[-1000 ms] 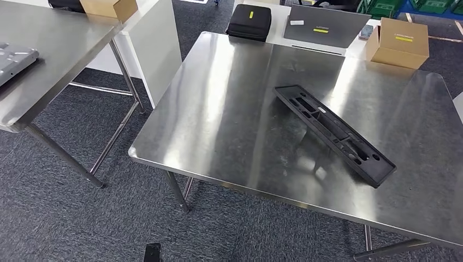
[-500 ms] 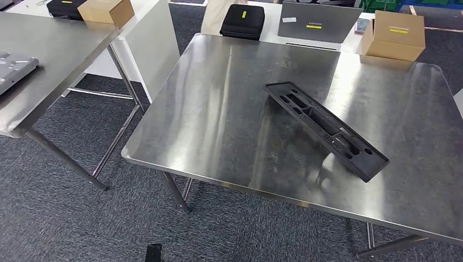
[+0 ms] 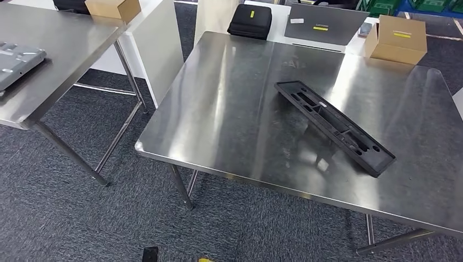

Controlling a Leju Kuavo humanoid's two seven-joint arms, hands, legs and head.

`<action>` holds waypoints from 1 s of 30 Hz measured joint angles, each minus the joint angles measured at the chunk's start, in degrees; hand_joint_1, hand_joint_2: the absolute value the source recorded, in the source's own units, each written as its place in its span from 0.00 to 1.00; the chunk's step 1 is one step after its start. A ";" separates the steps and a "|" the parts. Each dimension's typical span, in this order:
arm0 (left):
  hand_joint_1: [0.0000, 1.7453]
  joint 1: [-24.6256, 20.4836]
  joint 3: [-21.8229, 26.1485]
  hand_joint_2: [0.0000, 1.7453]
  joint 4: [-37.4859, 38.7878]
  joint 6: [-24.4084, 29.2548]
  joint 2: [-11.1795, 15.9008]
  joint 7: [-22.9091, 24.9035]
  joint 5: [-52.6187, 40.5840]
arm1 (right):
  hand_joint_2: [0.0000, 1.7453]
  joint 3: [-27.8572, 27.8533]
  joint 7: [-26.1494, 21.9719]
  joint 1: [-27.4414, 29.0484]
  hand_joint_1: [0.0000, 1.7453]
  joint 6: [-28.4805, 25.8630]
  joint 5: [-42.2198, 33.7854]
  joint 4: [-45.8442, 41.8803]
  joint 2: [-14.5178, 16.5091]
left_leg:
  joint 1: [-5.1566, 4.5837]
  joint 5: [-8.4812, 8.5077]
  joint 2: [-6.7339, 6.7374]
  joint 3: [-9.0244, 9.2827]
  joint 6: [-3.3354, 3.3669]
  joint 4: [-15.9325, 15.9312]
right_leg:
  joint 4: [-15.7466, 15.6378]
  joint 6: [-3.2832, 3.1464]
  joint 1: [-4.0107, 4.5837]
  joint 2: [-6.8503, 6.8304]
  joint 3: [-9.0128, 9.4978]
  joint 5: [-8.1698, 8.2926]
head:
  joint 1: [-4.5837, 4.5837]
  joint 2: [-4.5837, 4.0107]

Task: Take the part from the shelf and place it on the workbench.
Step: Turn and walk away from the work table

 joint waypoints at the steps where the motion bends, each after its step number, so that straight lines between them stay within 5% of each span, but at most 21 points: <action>1: 0.00 0.12 -0.01 0.00 0.00 0.13 0.05 -0.03 -0.13 | 0.00 0.01 -0.12 0.05 0.00 0.07 -0.02 0.01 0.00 | -0.14 0.28 0.08 -0.44 0.25 0.00 | 3.86 -0.39 -0.06 0.00 -1.60 -2.18 | 0.07 0.00; 3: 0.00 0.54 -0.02 0.00 0.00 0.20 0.31 0.01 -0.45 | 0.00 0.02 -0.34 0.22 0.00 0.29 -0.02 0.02 0.00 | -0.43 0.77 0.20 -1.20 0.48 0.04 | 11.05 -0.59 0.02 0.00 -4.10 -5.46 | 0.19 0.00; 4: 0.00 0.85 -0.03 0.00 0.00 0.08 0.55 0.04 -0.63 | 0.00 0.03 -0.41 0.32 0.00 0.40 -0.02 0.02 -0.02 | -0.61 0.98 0.23 -1.46 0.51 0.06 | 12.00 -0.36 0.08 0.00 -3.94 -5.82 | 0.20 0.00; 5: 0.00 1.24 -0.07 0.00 0.01 -0.19 0.88 0.09 -0.90 | 0.00 0.07 -0.45 0.41 0.00 0.50 -0.01 0.02 -0.04 | -0.80 1.14 0.24 -1.63 0.52 0.07 | 10.54 -0.06 0.18 0.00 -2.52 -5.31 | 0.21 0.00; 7: 0.00 2.09 -0.39 0.00 0.05 -0.96 1.81 0.30 -1.79 | 0.00 0.26 -0.46 0.44 0.00 0.56 0.02 0.02 -0.09 | -1.07 1.38 0.22 -1.74 0.40 0.10 | 2.33 0.22 0.42 -0.01 2.87 -2.99 | 0.23 0.00; 9: 0.00 2.85 -0.97 0.00 0.21 -1.49 2.96 0.50 -2.63 | 0.00 0.52 -0.46 0.36 0.00 0.64 0.03 0.03 -0.12 | -1.38 1.54 0.26 -1.80 0.05 0.25 | -4.46 -0.36 0.88 -0.02 6.59 -1.35 | 0.17 0.00; 11: 0.00 3.50 -1.40 0.00 0.42 -1.50 3.94 0.64 -2.98 | 0.00 0.79 -0.45 0.37 0.00 0.76 0.03 0.04 -0.12 | -1.51 1.76 0.29 -1.86 -0.44 0.33 | -5.95 -1.10 1.24 -0.02 7.03 -0.89 | 0.12 0.00; 13: 0.00 4.00 -1.54 0.00 0.52 -1.29 4.74 0.73 -3.03 | 0.00 0.97 -0.43 0.38 0.00 0.86 -0.01 0.08 0.00 | -1.37 1.58 0.22 -2.13 -1.01 0.67 | -6.20 -1.78 0.62 -0.10 7.03 -0.36 | 0.13 0.00; 16: 0.00 4.44 -1.61 0.00 0.60 -1.10 5.70 0.95 -3.03 | 0.00 1.06 -0.50 0.36 0.00 0.93 -0.12 0.13 0.10 | -0.77 -3.44 0.00 -4.93 -2.18 7.19 | -6.43 -2.87 -0.09 -0.35 6.83 0.51 | -0.33 0.00; 18: 0.00 4.68 -1.61 0.00 0.75 -1.51 6.50 1.19 -3.02 | 0.00 1.09 -0.59 0.50 0.00 0.95 -0.18 0.13 0.11 | -0.12 -7.18 -0.01 -7.75 -3.01 14.56 | -6.30 -3.03 -0.10 -0.44 6.30 0.80 | -0.50 0.00; 19: 0.00 4.83 -1.61 0.00 0.82 -1.78 6.93 1.28 -3.00 | 0.00 1.10 -0.61 0.57 0.00 0.96 -0.19 0.13 0.13 | 0.23 -7.65 0.00 -8.32 -3.36 16.48 | -6.16 -2.97 -0.14 -0.47 6.07 0.89 | -0.49 0.00; 21: 0.00 5.12 -1.61 0.00 0.90 -2.10 7.63 1.42 -2.97 | 0.00 1.16 -0.62 0.64 0.00 0.96 -0.20 0.15 0.18 | 0.94 -5.39 0.03 -6.20 -3.95 13.59 | -5.67 -2.81 -0.39 -0.43 5.71 0.95 | -0.50 0.00; 23: 0.00 5.20 -1.61 0.00 0.92 -2.25 8.15 1.49 -2.95 | 0.00 1.28 -0.64 0.59 0.00 0.96 -0.21 0.16 0.20 | 1.43 -2.32 -0.06 -1.95 -4.37 5.97 | -4.83 -2.35 -0.43 -0.36 5.23 0.77 | -0.66 0.00; 25: 0.00 5.17 -1.61 0.00 0.93 -2.28 8.47 1.56 -2.95 | 0.00 1.37 -0.65 0.50 0.00 0.96 -0.20 0.17 0.21 | 1.35 -1.41 -0.31 -0.17 -4.02 2.14 | -4.24 -1.46 -0.10 -0.31 4.65 0.70 | -0.73 0.00; 28: 0.00 5.29 -1.60 0.00 0.96 -2.20 8.78 2.13 -2.75 | 0.00 1.42 -0.70 0.52 0.00 1.06 -0.14 0.17 0.22 | 0.72 -0.83 -0.34 -0.77 -2.42 1.86 | -3.89 -0.12 0.08 -0.28 3.91 1.02 | -0.67 0.00; 30: 0.00 5.33 -1.58 0.00 0.99 -2.47 9.11 2.52 -2.65 | 0.00 1.45 -0.88 0.60 0.00 1.20 -0.09 0.20 0.17 | 0.62 -0.09 -0.18 -1.27 -1.26 1.54 | -0.72 -0.06 0.06 -0.25 2.44 -0.95 | -0.50 0.00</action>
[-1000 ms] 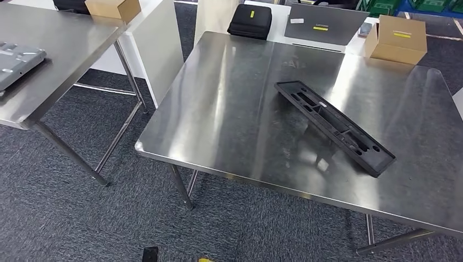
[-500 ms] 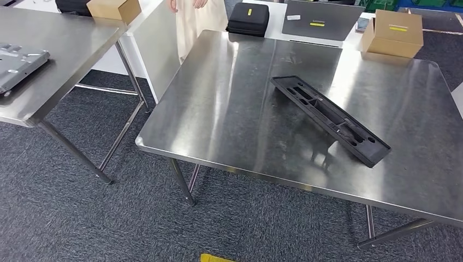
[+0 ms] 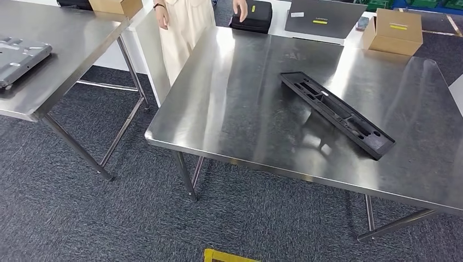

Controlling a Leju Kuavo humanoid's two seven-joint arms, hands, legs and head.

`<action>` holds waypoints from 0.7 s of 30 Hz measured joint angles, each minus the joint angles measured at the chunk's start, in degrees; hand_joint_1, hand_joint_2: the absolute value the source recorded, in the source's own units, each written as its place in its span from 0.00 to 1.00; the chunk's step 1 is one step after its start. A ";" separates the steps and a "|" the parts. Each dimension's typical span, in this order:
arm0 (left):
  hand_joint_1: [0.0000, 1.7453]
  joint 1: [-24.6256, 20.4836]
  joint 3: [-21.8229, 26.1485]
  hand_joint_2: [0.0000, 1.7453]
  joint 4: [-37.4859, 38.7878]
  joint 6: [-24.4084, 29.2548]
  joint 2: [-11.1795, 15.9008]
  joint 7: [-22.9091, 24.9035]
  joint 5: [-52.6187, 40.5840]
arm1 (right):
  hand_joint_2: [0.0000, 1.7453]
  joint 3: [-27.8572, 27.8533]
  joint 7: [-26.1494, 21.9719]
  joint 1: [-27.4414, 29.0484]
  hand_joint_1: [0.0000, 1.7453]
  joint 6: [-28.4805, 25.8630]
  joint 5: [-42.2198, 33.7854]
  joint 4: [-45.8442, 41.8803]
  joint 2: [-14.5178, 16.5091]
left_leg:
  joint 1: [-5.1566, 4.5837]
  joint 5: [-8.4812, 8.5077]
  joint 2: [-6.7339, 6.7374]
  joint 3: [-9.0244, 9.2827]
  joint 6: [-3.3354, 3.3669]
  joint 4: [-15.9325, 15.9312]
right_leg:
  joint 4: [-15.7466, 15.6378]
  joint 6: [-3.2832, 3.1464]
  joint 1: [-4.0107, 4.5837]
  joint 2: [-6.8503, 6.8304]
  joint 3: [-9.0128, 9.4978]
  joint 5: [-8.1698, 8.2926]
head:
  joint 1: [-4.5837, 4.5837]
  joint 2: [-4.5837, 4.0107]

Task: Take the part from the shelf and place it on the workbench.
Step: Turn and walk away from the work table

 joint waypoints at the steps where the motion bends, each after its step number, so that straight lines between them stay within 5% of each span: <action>1: 0.00 0.00 0.01 0.00 0.02 -0.21 0.20 0.10 -0.01 | 0.00 0.02 -0.15 0.03 0.00 0.11 0.01 0.02 -0.01 | -0.02 0.32 0.08 -0.33 0.46 -0.07 | 3.15 -0.27 -0.03 0.01 -1.33 -1.93 | 0.11 0.00; 3: 0.00 0.05 0.01 0.00 0.06 -0.61 0.61 0.21 -0.12 | 0.00 0.04 -0.55 0.07 0.00 0.38 0.01 0.05 0.01 | -0.27 0.87 0.17 -1.20 0.94 -0.05 | 10.35 -0.66 -0.01 0.08 -4.04 -5.78 | 0.25 0.00; 5: 0.00 0.09 0.02 0.00 0.14 -0.76 0.84 0.31 -0.16 | 0.00 0.09 -0.89 0.18 0.00 0.54 0.01 0.07 0.02 | -0.47 1.44 0.21 -1.97 1.00 -0.01 | 12.47 -0.18 0.00 0.10 -4.09 -6.77 | 0.26 0.00; 7: 0.00 0.11 0.06 0.00 0.24 -0.77 0.95 0.39 0.03 | 0.00 0.21 -1.05 0.27 0.00 0.63 0.01 0.07 0.00 | -0.54 1.93 0.17 -2.40 0.78 0.01 | 5.71 0.64 0.02 0.11 0.45 -4.53 | 0.28 0.00; 9: 0.00 0.10 0.16 0.00 0.32 -0.72 1.05 0.46 0.22 | 0.00 0.38 -1.24 0.17 0.00 0.72 0.08 0.07 -0.03 | -0.66 2.33 0.17 -2.53 0.31 0.04 | -2.44 0.50 0.27 0.17 5.00 -2.40 | 0.30 0.00; 13: 0.00 0.09 0.39 0.00 0.39 -0.65 1.19 0.67 0.49 | 0.00 0.84 -1.41 0.17 0.00 0.89 0.22 0.09 -0.01 | -0.57 3.11 0.18 -2.70 -1.04 -0.04 | -5.13 -1.32 0.62 0.28 5.79 -1.00 | 0.30 0.00; 15: 0.00 0.18 0.56 0.00 0.44 -0.64 1.30 0.76 0.71 | 0.00 1.04 -1.46 0.21 0.00 0.91 0.23 0.15 0.11 | -0.37 1.45 0.16 -3.65 -1.69 1.69 | -5.37 -2.30 0.04 0.14 5.52 -0.18 | 0.17 0.00; 19: 0.00 0.27 0.78 0.00 0.52 -0.63 1.36 0.96 0.81 | 0.00 1.20 -1.68 0.42 0.00 0.94 0.23 0.21 0.31 | 0.03 -6.60 0.17 -8.27 -2.80 14.53 | -5.21 -3.08 -0.06 -0.28 4.36 0.84 | -0.09 0.00; 21: 0.00 0.31 0.79 0.00 0.59 -0.63 1.40 1.02 0.81 | 0.00 1.22 -1.74 0.47 0.00 0.97 0.23 0.22 0.32 | 0.37 -5.88 0.19 -7.08 -3.13 14.48 | -4.72 -2.94 -0.11 -0.29 3.81 1.01 | -0.11 0.00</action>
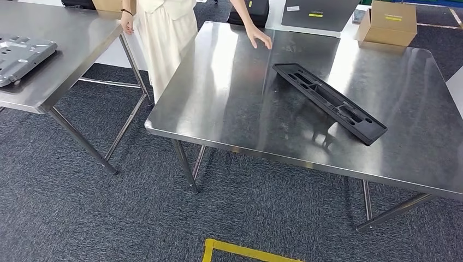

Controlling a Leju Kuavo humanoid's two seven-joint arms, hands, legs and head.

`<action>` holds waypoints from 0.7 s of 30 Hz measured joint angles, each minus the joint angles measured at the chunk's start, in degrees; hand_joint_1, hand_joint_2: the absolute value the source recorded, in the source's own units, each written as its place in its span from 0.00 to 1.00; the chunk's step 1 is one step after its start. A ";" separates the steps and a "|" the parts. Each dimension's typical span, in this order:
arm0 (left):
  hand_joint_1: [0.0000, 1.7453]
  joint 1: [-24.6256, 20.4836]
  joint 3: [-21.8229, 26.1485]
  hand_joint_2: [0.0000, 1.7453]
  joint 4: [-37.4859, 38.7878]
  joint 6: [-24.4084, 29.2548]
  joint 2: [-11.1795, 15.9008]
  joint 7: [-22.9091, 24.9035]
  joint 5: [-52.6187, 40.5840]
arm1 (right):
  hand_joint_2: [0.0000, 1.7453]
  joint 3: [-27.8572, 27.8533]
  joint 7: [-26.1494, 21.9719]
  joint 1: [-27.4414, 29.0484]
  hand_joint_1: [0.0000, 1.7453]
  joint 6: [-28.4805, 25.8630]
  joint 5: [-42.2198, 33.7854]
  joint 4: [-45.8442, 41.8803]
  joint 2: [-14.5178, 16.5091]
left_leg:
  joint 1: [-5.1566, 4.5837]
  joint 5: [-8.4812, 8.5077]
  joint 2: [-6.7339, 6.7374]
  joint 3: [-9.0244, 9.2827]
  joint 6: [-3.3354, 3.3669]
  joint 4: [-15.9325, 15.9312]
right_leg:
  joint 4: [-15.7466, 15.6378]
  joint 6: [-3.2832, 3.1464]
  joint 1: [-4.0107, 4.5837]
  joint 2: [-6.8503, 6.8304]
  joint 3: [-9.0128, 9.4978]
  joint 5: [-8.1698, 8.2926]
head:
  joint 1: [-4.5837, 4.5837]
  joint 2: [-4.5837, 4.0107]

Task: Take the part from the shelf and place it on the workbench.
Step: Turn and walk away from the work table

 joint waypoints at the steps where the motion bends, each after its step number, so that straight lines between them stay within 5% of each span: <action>1: 0.00 -0.01 0.01 0.00 0.02 0.00 0.04 0.03 0.00 | 0.00 0.01 -0.03 0.00 0.00 0.05 0.00 0.01 0.02 | 0.24 1.64 0.01 2.15 -0.11 -3.22 | 0.35 0.11 -0.10 0.03 -0.21 -0.03 | 0.00 0.00; 4: 0.00 -0.16 0.01 0.00 0.09 0.04 0.08 0.14 0.00 | 0.00 0.06 -0.20 -0.10 0.00 0.30 0.00 0.04 0.02 | 0.40 4.28 -0.16 7.50 0.10 -12.56 | 1.56 0.90 0.16 0.10 -1.01 -0.29 | -0.07 0.00; 8: 0.00 -0.11 0.14 0.00 0.20 0.23 0.09 0.30 0.09 | 0.00 0.10 -0.74 -0.10 0.00 0.72 -0.08 0.05 0.03 | -0.35 4.96 -0.22 7.28 2.15 -13.75 | 1.86 2.43 0.50 0.20 -1.85 -0.03 | -0.16 0.00; 11: 0.00 -0.18 0.35 0.00 0.21 0.30 0.16 0.33 0.16 | 0.00 0.11 -1.16 -0.09 0.00 0.77 -0.13 0.06 -0.02 | -0.35 6.11 0.05 6.40 3.79 -14.35 | 8.56 2.19 0.25 0.29 -5.12 -4.26 | 0.04 0.00; 14: 0.00 -0.13 0.53 0.00 0.27 0.31 0.18 0.34 0.19 | 0.00 0.13 -1.22 -0.02 0.00 0.77 -0.13 0.06 -0.02 | -0.50 6.91 0.21 5.29 4.05 -14.34 | 17.92 2.24 0.30 0.34 -8.55 -8.40 | 0.08 0.00; 16: 0.00 -0.08 0.60 0.00 0.31 0.31 0.16 0.34 0.20 | 0.00 0.13 -1.22 0.05 0.00 0.77 -0.16 0.06 -0.04 | -0.54 7.39 0.18 4.85 3.84 -14.33 | 14.79 3.05 0.30 0.34 -5.97 -7.09 | 0.13 0.00; 18: 0.00 -0.10 0.63 0.00 0.32 0.31 0.14 0.34 0.20 | 0.00 0.13 -1.24 -0.05 0.00 0.77 -0.18 0.06 -0.09 | -0.66 7.79 0.13 4.67 3.40 -14.25 | 5.88 3.48 0.35 0.36 -0.76 -4.40 | 0.21 0.00; 20: 0.00 -0.14 0.70 0.00 0.32 0.31 0.11 0.35 0.20 | 0.00 0.14 -1.31 -0.16 0.00 0.77 -0.17 0.06 -0.14 | -0.83 8.19 0.13 4.58 2.74 -14.16 | 0.67 2.92 0.63 0.43 1.80 -2.82 | 0.19 0.00; 21: 0.00 -0.16 0.75 0.00 0.32 0.31 0.11 0.36 0.20 | 0.00 0.14 -1.34 -0.14 0.00 0.77 -0.17 0.06 -0.15 | -0.87 8.42 0.14 4.56 2.37 -14.15 | 0.39 2.48 0.87 0.47 1.69 -2.58 | 0.18 0.00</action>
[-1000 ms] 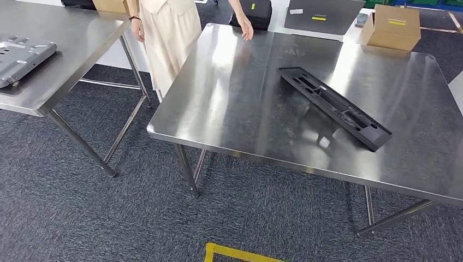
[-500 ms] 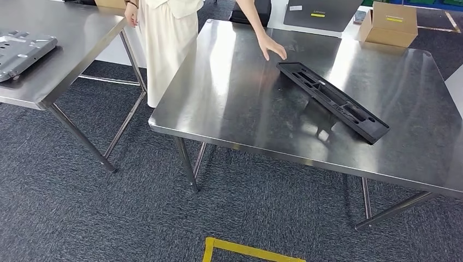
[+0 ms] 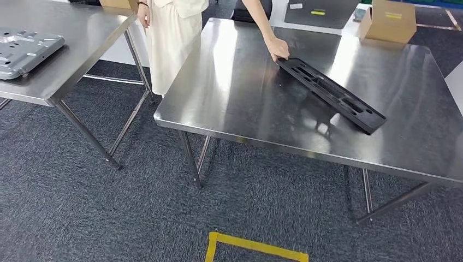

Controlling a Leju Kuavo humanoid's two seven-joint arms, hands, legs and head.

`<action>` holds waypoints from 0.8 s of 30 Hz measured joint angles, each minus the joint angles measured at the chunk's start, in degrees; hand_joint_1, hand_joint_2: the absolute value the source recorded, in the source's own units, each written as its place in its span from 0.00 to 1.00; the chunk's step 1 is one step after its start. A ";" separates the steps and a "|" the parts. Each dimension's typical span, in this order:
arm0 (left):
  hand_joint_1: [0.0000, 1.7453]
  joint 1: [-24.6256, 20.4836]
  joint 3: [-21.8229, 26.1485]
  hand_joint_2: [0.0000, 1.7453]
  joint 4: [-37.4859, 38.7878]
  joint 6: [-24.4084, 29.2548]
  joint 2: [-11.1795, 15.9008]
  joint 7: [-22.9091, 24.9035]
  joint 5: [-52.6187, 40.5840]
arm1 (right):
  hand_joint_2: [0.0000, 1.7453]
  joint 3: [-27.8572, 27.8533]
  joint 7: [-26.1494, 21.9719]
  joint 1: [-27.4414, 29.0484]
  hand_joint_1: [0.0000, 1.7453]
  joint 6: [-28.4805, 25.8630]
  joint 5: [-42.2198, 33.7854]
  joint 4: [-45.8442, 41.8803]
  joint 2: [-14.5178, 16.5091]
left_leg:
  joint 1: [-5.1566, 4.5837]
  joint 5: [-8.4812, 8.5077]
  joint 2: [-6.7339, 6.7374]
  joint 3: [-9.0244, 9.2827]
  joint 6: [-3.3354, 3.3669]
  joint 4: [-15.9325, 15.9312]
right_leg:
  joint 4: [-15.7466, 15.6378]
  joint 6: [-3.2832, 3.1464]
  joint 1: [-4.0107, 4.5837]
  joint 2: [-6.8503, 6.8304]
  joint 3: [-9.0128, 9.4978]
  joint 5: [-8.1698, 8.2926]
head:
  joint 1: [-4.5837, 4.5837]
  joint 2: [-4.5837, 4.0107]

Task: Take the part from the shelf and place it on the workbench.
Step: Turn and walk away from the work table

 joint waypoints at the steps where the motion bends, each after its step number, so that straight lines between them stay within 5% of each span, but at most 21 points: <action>1: 0.00 -0.01 0.04 0.00 0.00 0.00 -0.01 0.01 0.00 | 0.00 0.00 -0.03 0.03 0.00 0.01 -0.02 0.01 0.01 | 0.09 0.26 -0.01 -0.02 -0.38 -0.07 | 0.06 -0.46 0.03 0.01 -0.18 0.30 | -0.02 0.00; 4: 0.00 -0.02 0.11 0.00 0.00 -0.01 0.02 -0.48 -0.07 | 0.00 0.00 -0.21 0.00 0.00 0.04 -0.16 0.04 0.09 | 0.50 -1.83 -0.07 -1.05 -1.25 2.23 | -0.16 -1.99 -0.73 -0.14 -0.65 1.25 | -0.08 0.00; 7: 0.00 0.02 0.11 0.00 0.01 -0.03 0.02 -1.35 -0.25 | 0.00 0.01 -0.50 0.04 0.00 0.05 -0.14 0.04 0.10 | 0.69 -8.28 -0.13 -4.56 -1.86 12.00 | -0.10 -2.89 -0.55 -0.45 -1.65 1.95 | -0.26 0.00; 8: 0.00 0.04 0.11 0.00 0.02 -0.04 -0.01 -1.57 -0.27 | 0.00 0.01 -0.54 0.06 0.00 0.07 -0.14 0.04 0.09 | 0.71 -9.28 -0.13 -5.15 -2.02 14.38 | -0.02 -2.94 -0.44 -0.51 -1.98 2.13 | -0.25 0.00; 10: 0.00 0.08 0.12 0.00 0.02 -0.02 -0.04 -1.97 -0.37 | 0.00 0.01 -0.60 0.10 0.00 0.15 -0.28 0.04 0.04 | 0.77 -8.13 -0.11 -3.36 -2.09 13.15 | 0.25 -2.84 -0.36 -0.51 -2.30 2.36 | -0.28 0.00; 12: 0.00 -0.02 0.12 0.00 0.03 0.02 -0.09 -2.30 -0.61 | 0.00 0.01 -0.65 0.09 0.00 0.31 -0.51 0.04 0.02 | 0.79 -5.28 -0.12 1.34 -1.83 5.72 | 0.70 -2.64 -0.28 -0.48 -2.41 2.43 | -0.29 0.00; 14: 0.00 -0.14 0.10 0.00 0.03 0.03 -0.23 -2.50 -0.87 | 0.00 0.01 -0.67 0.01 0.00 0.39 -0.63 0.04 -0.03 | 0.66 -4.12 -0.15 3.94 -1.34 0.61 | 1.29 -2.30 0.12 -0.47 -2.92 2.45 | -0.23 0.00; 17: 0.00 -0.04 0.10 0.00 0.04 0.08 -0.46 -2.55 -1.08 | 0.00 0.01 -0.64 0.02 0.00 0.24 -0.62 0.04 -0.23 | 0.10 -4.04 -0.14 3.72 -0.86 -0.08 | 1.64 -1.76 0.63 -0.44 -3.63 2.54 | -0.17 0.00; 24: 0.00 -0.22 0.09 0.00 0.04 0.17 -0.59 -2.37 -1.49 | 0.00 0.05 -0.51 0.01 0.00 0.33 -0.26 0.04 -0.45 | -0.65 -3.74 -0.12 3.37 -0.02 -0.04 | 1.28 -0.87 0.30 -0.40 -3.98 3.08 | -0.20 0.00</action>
